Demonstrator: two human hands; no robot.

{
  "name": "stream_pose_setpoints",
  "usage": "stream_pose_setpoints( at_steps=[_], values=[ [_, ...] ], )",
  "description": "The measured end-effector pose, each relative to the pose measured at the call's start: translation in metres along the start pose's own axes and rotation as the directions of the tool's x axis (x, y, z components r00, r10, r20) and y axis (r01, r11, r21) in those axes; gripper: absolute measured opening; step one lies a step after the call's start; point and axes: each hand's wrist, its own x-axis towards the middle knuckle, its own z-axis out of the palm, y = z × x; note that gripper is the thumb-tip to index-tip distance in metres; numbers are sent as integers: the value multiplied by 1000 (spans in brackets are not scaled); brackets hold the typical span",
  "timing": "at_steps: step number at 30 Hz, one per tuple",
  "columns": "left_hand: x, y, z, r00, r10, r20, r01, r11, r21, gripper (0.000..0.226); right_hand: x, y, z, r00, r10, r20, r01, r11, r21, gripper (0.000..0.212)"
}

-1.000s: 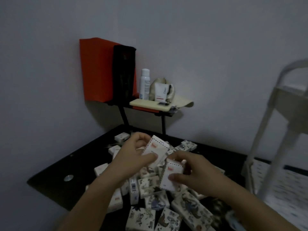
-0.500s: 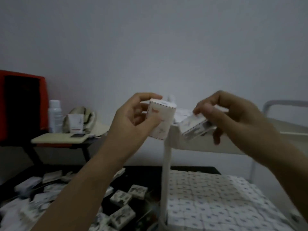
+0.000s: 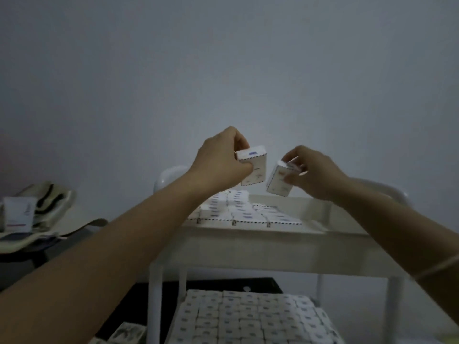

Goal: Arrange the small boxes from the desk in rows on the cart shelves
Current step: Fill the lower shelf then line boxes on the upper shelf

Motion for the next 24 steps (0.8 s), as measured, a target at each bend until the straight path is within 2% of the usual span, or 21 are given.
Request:
stream_pose_setpoints(
  at_steps=[3,5,7,10,13,16,19,24],
  values=[
    [23,-9,12,998,-43,34,39,994,104,23,15,2,12,992,26,127,-24,999,-22,26],
    [35,-14,17,996,-63,62,52,985,163,22,19,3,21,973,69,222,-87,994,71,25],
    [46,-17,21,994,-61,94,39,974,223,20,16,3,29,930,91,357,-167,968,188,24],
    [60,-17,26,986,-50,158,7,965,263,20,11,4,33,871,87,483,-202,960,193,26],
    [70,-19,34,975,-46,216,-2,976,220,29,9,6,32,841,151,520,-288,938,195,25],
    [75,-25,45,962,-52,268,7,986,165,38,8,7,32,802,255,540,-435,870,235,28],
    [76,-32,55,950,-29,311,-23,987,161,33,9,11,30,779,332,532,-524,810,263,35],
    [73,-42,60,912,-43,408,-6,993,117,28,8,7,28,756,386,529,-576,777,256,41]
  ],
)
